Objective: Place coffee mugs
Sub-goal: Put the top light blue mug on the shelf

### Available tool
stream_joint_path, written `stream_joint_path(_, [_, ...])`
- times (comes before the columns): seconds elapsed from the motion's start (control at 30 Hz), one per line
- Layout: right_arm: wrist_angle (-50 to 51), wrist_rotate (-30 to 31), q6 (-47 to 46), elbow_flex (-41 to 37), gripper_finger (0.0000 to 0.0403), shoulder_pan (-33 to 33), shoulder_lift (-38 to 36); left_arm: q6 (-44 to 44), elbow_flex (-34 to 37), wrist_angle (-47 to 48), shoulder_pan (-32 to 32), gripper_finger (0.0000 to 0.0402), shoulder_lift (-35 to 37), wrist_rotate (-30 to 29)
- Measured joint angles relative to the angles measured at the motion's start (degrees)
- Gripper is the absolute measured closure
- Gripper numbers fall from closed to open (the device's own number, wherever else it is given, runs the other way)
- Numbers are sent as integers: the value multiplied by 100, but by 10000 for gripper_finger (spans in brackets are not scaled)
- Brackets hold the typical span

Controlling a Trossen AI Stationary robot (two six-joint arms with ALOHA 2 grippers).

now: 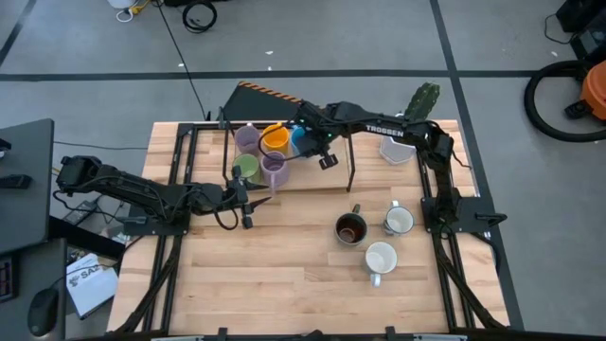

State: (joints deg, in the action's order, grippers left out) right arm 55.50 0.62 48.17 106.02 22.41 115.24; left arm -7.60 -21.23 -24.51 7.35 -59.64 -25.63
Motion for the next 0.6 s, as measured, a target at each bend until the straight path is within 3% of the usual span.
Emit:
stream_joint_path(0.27, [-104,-61,-764,-4,377,0,0,0,0,-1,0,246,0,0])
stream_joint_path(0.6, [-365,-294,-836,-6,375,7,0,0,0,-4,0,246,0,0])
